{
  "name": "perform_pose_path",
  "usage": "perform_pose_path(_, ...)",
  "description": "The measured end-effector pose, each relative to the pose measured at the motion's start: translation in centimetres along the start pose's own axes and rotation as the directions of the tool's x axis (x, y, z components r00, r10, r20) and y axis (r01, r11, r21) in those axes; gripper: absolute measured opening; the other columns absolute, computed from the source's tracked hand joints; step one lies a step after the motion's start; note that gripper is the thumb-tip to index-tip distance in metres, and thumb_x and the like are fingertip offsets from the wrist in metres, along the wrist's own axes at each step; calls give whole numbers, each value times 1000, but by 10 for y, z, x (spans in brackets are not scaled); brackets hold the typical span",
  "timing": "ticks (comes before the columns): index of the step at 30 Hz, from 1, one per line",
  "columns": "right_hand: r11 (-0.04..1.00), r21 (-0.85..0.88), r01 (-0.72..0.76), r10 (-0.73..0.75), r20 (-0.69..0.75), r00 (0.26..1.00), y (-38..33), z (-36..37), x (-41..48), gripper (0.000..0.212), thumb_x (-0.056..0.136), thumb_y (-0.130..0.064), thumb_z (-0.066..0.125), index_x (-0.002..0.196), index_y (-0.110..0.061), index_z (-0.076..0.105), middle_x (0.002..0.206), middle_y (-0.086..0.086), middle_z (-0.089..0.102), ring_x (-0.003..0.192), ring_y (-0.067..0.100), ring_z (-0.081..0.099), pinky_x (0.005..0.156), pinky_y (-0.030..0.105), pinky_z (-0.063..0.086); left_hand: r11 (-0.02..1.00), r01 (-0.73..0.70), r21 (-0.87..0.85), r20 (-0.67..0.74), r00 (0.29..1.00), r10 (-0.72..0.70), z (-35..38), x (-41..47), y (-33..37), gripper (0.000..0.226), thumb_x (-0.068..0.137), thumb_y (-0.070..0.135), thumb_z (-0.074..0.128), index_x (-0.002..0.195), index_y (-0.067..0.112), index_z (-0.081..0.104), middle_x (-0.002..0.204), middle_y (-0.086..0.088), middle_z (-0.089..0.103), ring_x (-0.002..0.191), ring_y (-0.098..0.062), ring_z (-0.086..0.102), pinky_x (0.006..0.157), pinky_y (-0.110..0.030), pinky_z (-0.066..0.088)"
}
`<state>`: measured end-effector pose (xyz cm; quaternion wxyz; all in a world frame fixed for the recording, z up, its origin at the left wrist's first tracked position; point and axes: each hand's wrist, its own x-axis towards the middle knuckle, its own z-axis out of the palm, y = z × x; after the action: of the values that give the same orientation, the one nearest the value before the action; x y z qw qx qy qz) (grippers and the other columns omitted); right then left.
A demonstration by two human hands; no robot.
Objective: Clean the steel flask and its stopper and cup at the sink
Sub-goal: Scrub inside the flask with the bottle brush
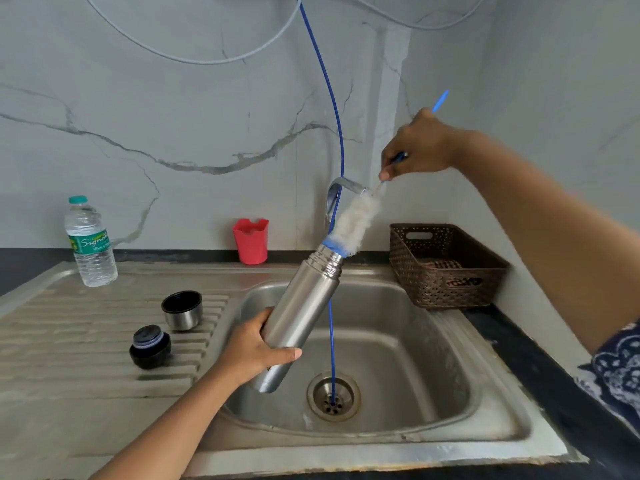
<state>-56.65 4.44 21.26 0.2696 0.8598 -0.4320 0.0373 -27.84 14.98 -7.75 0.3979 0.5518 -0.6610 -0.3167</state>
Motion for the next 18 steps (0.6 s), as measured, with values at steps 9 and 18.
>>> perform_pose_path(9,975,7,222,-221,119,968,-86,69,4,35,90,-57,47,101,-31,67,90,-12,68,81,10,48,87,33,23,998,-1,68,10,1000,0,6,0,3,68,53,40,86,108,43,47,103,15,62,92,-1,60,75,-21,50)
perform_pose_path(18,995,-17,95,-93,75,993,-22,4,9,37,87,-58,51,95,-26,69,88,-3,68,87,18,58,95,34,24,1000,-6,14,-15,1000,7,2,0,6,69,40,57,77,103,48,49,102,12,66,91,-5,64,74,-23,53)
